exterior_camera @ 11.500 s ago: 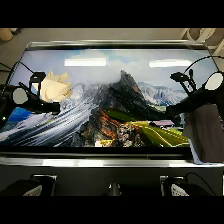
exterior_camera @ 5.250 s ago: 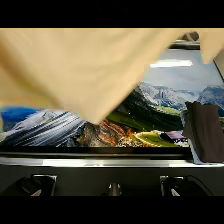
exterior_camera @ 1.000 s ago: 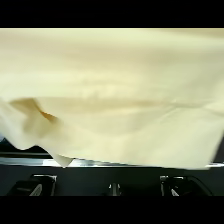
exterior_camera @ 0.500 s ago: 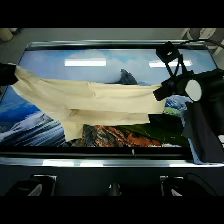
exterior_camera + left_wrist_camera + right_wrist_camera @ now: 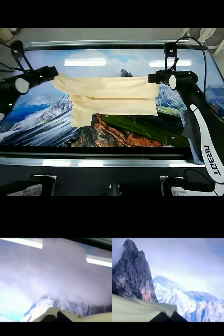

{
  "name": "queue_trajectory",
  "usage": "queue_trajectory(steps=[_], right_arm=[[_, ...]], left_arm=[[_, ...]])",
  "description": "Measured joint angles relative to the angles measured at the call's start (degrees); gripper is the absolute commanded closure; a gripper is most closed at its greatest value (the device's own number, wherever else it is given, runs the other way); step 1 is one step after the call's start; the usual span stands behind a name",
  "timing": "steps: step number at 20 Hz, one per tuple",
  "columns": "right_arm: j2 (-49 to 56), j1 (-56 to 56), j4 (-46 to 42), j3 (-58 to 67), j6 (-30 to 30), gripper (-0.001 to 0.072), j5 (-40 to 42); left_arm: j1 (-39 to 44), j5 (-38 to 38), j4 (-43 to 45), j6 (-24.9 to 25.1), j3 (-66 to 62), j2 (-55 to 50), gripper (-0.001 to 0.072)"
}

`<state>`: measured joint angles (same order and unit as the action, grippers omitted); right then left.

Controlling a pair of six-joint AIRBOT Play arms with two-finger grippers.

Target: Fold the shirts.

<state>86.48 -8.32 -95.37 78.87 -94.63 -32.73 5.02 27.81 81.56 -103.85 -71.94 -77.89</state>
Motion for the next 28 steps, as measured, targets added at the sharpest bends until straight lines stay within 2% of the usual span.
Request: queue_trajectory(steps=[1,2,3,4,5,6,7,9,12,14,16,18,25,26,27,28], right_arm=[[1.51,0.11,1.18,0.02,-0.07,0.0636,0.74],[2.80,0.13,2.23,0.04,-0.09,0.0516,1.05],[3.76,0.17,3.02,0.11,-0.04,0.0385,1.33],[4.26,0.44,3.54,0.35,0.07,0.0381,1.33],[4.44,0.98,3.85,0.83,0.68,0.0270,0.66],[4.28,1.90,4.57,1.46,2.05,0.0010,-1.05],[3.69,3.45,5.33,2.38,4.11,0.0000,-3.37],[2.36,7.91,7.28,3.85,8.76,0.0028,-10.27],[1.38,15.41,12.66,4.55,19.02,0.0046,-23.71],[1.62,19.06,17.33,3.96,26.10,0.0046,-31.19],[2.60,21.35,21.57,3.04,32.17,0.0044,-36.94],[3.74,22.45,23.93,2.38,35.54,0.0046,-39.15],[9.22,23.61,31.19,1.62,38.77,0.0044,-41.88],[10.38,23.69,33.07,1.57,39.21,0.0043,-42.45],[11.50,23.69,34.64,1.57,39.54,0.0043,-42.99],[12.52,23.69,35.98,1.53,39.74,0.0043,-43.50]], left_arm=[[0.33,0.26,-2.78,-0.57,-0.26,-2.62,0.0645],[0.76,1.01,-5.46,-1.05,-0.50,-4.81,0.0531],[1.14,1.79,-7.43,-1.22,-0.68,-6.36,0.0298],[1.40,3.41,-9.16,-1.29,-1.05,-7.69,0.0142],[1.16,6.03,-10.51,-0.13,-1.75,-8.59,0.0140],[0.35,8.96,-11.23,2.27,-2.82,-9.20,0.0140],[-0.94,12.87,-11.76,5.07,-4.22,-9.62,0.0141],[-4.70,22.73,-12.63,9.64,-7.26,-10.21,0.0148],[-10.43,37.24,-13.86,13.35,-8.61,-10.62,0.0168],[-11.87,42.62,-14.86,14.91,-6.47,-10.75,0.0168],[-11.80,43.82,-16.02,15.93,-2.95,-10.93,0.0168],[-10.45,43.17,-18.36,16.83,0.46,-11.34,0.0168],[-4.68,36.26,-22.12,17.84,4.37,-14.64,0.0177],[-4.28,35.45,-22.27,17.88,4.50,-14.99,0.0200],[-3.93,34.71,-22.40,17.88,4.59,-15.34,0.0264],[-3.56,34.16,-22.69,17.92,4.63,-15.72,0.0378]])
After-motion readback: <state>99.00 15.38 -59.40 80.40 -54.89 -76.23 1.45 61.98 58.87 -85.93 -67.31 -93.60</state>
